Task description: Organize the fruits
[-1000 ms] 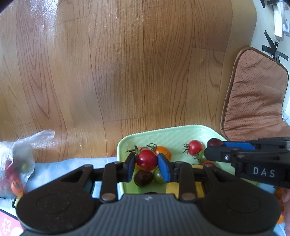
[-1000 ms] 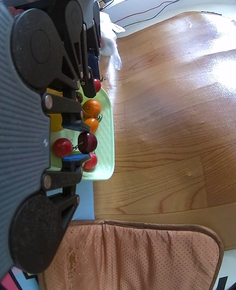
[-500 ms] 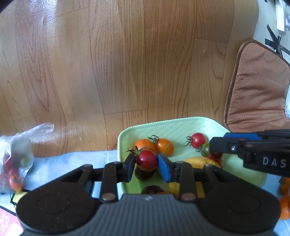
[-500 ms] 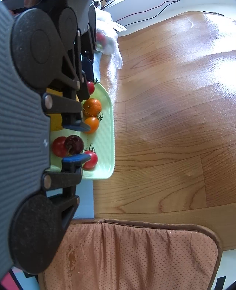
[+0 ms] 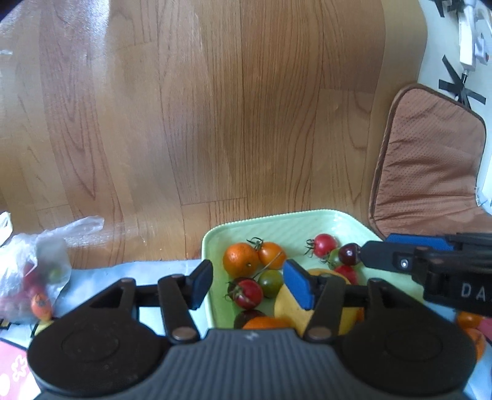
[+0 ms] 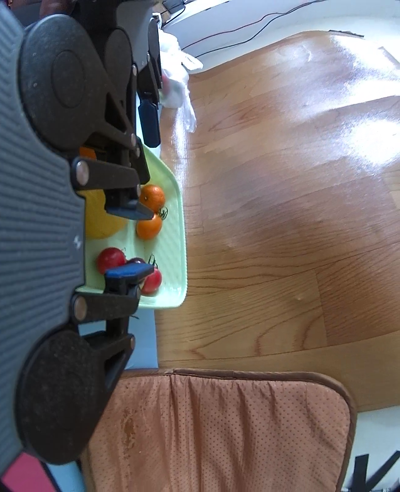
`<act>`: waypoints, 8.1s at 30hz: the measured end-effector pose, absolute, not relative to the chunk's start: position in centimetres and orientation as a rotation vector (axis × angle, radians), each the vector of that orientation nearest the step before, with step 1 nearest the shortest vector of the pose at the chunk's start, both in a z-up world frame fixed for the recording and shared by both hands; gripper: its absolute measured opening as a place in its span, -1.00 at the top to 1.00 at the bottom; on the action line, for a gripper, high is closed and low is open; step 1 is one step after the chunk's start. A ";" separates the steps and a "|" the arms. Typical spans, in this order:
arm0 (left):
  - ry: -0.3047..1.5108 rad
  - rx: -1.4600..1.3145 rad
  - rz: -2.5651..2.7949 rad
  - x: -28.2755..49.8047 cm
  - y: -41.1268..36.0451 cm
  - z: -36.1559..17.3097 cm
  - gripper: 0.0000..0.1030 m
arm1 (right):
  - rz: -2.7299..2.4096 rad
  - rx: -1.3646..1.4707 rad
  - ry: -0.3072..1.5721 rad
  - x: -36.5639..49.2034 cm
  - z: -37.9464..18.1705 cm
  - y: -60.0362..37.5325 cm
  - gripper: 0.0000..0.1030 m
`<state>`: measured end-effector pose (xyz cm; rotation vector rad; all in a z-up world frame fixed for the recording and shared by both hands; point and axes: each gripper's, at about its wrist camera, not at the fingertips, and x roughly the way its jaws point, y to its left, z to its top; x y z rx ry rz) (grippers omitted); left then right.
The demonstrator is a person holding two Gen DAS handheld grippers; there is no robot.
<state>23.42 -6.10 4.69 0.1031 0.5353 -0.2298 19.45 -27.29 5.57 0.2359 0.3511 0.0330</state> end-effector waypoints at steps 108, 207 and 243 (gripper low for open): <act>0.465 0.220 -0.449 8.6 -17.3 2.1 -0.55 | -0.096 0.290 0.368 3.8 3.7 -36.4 -0.01; 0.518 0.153 -0.411 -4.5 -4.4 -0.3 -0.08 | 0.029 0.025 0.434 -4.1 -1.7 -17.6 0.33; 0.542 0.094 -0.445 -4.0 -4.1 0.4 0.18 | 0.062 0.076 0.414 -3.9 -1.3 -18.2 0.37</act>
